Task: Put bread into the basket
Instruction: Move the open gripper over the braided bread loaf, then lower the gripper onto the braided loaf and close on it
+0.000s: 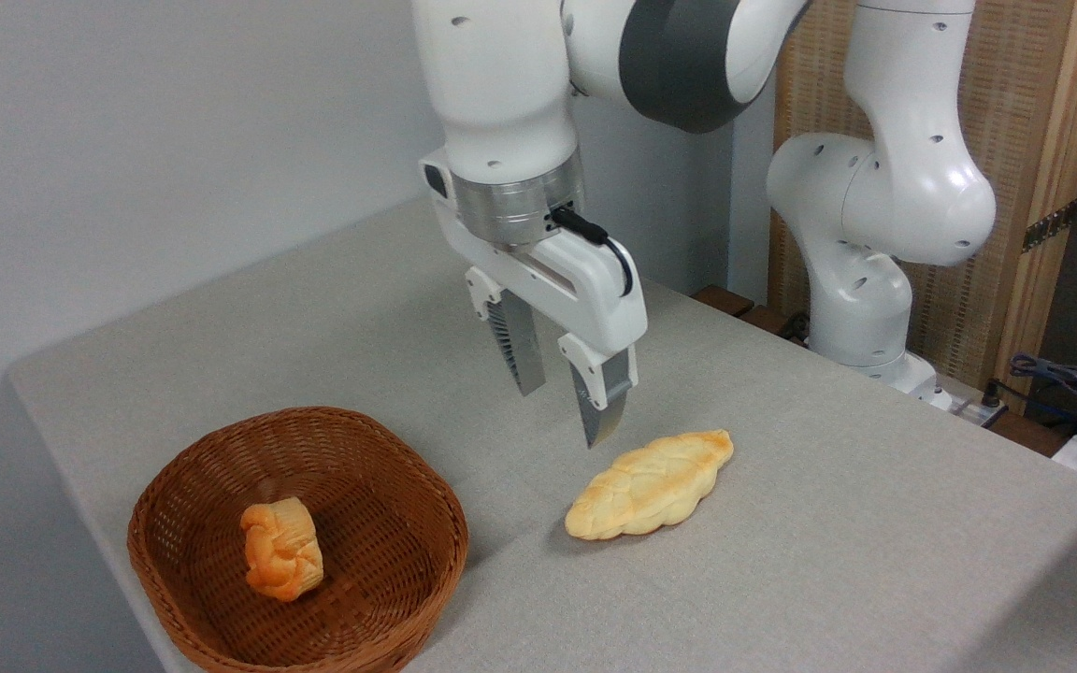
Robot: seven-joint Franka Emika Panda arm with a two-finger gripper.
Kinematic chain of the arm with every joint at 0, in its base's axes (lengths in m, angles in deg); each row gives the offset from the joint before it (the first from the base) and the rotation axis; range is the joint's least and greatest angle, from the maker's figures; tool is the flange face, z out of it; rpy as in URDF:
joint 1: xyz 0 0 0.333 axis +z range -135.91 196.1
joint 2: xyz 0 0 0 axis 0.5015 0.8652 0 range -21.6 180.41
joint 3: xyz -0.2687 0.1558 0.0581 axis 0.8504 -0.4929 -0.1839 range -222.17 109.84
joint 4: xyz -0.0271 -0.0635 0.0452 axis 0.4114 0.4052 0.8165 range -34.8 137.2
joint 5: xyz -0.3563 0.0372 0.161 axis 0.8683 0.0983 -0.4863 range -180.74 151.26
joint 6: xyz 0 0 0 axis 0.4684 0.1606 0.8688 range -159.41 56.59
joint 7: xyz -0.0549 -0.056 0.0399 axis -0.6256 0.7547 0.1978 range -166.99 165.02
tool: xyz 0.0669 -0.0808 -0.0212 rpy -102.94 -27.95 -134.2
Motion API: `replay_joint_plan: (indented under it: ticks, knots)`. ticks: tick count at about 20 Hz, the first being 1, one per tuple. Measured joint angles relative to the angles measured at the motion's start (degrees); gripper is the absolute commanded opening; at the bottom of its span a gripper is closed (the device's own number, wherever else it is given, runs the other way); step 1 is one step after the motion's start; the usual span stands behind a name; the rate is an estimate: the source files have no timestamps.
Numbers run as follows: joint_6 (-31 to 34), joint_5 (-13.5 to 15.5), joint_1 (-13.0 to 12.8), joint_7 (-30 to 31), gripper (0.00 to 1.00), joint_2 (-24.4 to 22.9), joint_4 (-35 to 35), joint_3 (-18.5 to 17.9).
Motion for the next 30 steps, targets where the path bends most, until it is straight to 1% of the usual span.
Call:
replay_joint_plan:
  ticks: [2, 3, 6, 9, 15, 22, 23, 24, 25, 26, 27, 28, 30]
  knots:
    - [0.0, -0.1, 0.1, -0.8, 1.00, -1.4, 2.0, 0.0]
    - [-0.1, -0.8, 0.1, -1.0, 1.00, -1.8, 2.9, 0.0]
    - [-0.7, -4.8, 0.1, -1.3, 1.00, -2.3, 5.4, 0.0]
    - [-2.0, -7.0, 0.1, -1.3, 1.00, -2.3, 7.8, 0.0]
    - [-8.2, -9.1, 0.1, -1.4, 1.00, -2.3, 13.6, 0.0]
    - [-9.3, -9.4, 0.1, -1.4, 1.00, -2.2, 16.0, 0.0]
    - [-9.3, -9.4, 0.1, -1.4, 0.98, -2.1, 16.1, 0.0]
    - [-9.3, -9.4, 0.1, -1.4, 0.90, -2.0, 16.1, 0.0]
    - [-9.3, -9.4, 0.1, -1.4, 0.80, -2.0, 16.1, 0.0]
    - [-9.4, -9.4, 0.1, -1.4, 0.66, -2.0, 16.1, -0.1]
    - [-9.4, -9.4, 0.1, -1.4, 0.56, -2.0, 16.1, -0.2]
    - [-9.4, -9.4, 0.1, -1.4, 0.50, -2.0, 16.1, -0.7]
    - [-9.4, -9.4, 0.1, -1.4, 0.47, -2.0, 16.1, -1.9]
